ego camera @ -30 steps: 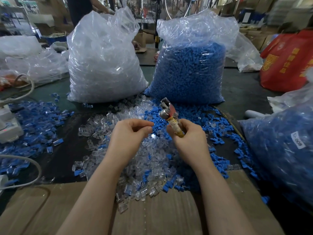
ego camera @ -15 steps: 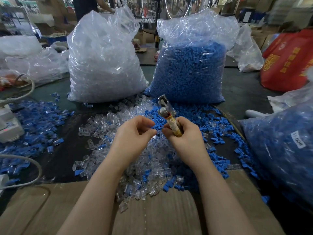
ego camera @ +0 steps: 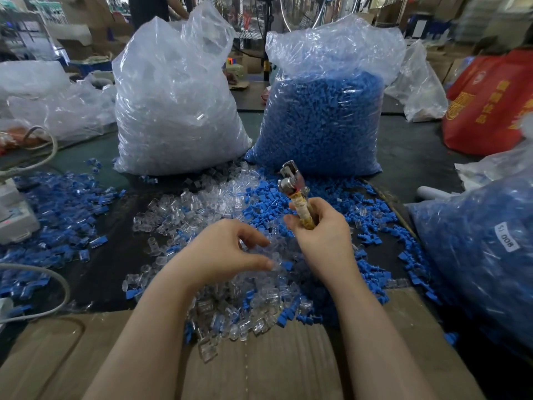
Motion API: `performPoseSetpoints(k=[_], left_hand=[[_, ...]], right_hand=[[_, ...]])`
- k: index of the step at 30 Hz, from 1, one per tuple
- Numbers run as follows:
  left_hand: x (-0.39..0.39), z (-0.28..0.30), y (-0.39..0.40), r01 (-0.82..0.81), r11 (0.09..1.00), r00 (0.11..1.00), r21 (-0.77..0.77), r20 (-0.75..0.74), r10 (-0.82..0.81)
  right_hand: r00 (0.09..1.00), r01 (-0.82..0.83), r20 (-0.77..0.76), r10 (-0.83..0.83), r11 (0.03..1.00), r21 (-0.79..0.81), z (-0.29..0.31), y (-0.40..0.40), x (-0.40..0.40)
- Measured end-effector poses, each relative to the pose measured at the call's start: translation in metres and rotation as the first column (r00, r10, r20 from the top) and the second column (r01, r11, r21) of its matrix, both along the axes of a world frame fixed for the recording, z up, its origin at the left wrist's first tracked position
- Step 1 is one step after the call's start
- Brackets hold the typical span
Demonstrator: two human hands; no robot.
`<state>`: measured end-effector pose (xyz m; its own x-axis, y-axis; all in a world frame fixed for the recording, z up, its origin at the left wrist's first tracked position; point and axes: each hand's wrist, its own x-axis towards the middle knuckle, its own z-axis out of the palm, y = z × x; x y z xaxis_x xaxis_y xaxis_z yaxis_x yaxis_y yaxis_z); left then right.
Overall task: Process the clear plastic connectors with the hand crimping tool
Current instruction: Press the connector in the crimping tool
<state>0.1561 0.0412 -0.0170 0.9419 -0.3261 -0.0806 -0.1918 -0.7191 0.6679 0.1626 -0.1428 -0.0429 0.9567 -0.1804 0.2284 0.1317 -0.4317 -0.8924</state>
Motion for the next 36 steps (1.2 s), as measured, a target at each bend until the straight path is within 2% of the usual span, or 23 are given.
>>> performPoseSetpoints(k=[2,5,10,13,17,21,27,31,36], left_hand=[[0.002,-0.001,-0.001,-0.051,0.997,0.999,-0.061,0.015,0.052],[0.003,-0.003,-0.005,-0.100,0.993,0.994,-0.063,0.041,0.103],[0.002,-0.007,-0.007,-0.190,0.968,0.979,-0.161,0.039,0.199],[0.001,-0.005,-0.007,-0.272,0.906,0.949,-0.326,0.065,0.308],[0.000,0.000,-0.012,-0.281,0.784,0.941,-0.553,0.003,0.339],[-0.001,0.001,-0.020,-0.290,0.693,0.926,-0.660,-0.012,0.376],[-0.001,-0.001,-0.023,-0.325,0.651,0.883,-0.686,0.026,0.469],[-0.002,-0.002,-0.025,-0.342,0.664,0.864,-0.665,0.055,0.500],[-0.003,-0.003,-0.029,-0.355,0.728,0.825,-0.587,0.169,0.539]], right_hand=[[1.000,0.018,0.006,-0.018,1.000,-0.014,0.001,0.000,-0.001],[1.000,0.028,0.003,-0.028,0.999,-0.035,0.002,0.000,-0.001],[1.000,-0.025,0.016,0.025,0.999,0.032,0.003,0.000,-0.003],[0.996,-0.081,0.048,0.077,0.991,0.104,0.004,0.001,-0.005],[0.991,-0.122,0.084,0.108,0.975,0.188,0.010,0.004,-0.007],[0.985,-0.152,0.121,0.125,0.959,0.241,0.013,0.005,-0.010],[0.968,-0.219,0.184,0.173,0.938,0.269,0.016,0.008,-0.013],[0.963,-0.227,0.205,0.174,0.935,0.273,0.016,0.009,-0.014],[0.954,-0.260,0.218,0.205,0.929,0.263,0.015,0.011,-0.013]])
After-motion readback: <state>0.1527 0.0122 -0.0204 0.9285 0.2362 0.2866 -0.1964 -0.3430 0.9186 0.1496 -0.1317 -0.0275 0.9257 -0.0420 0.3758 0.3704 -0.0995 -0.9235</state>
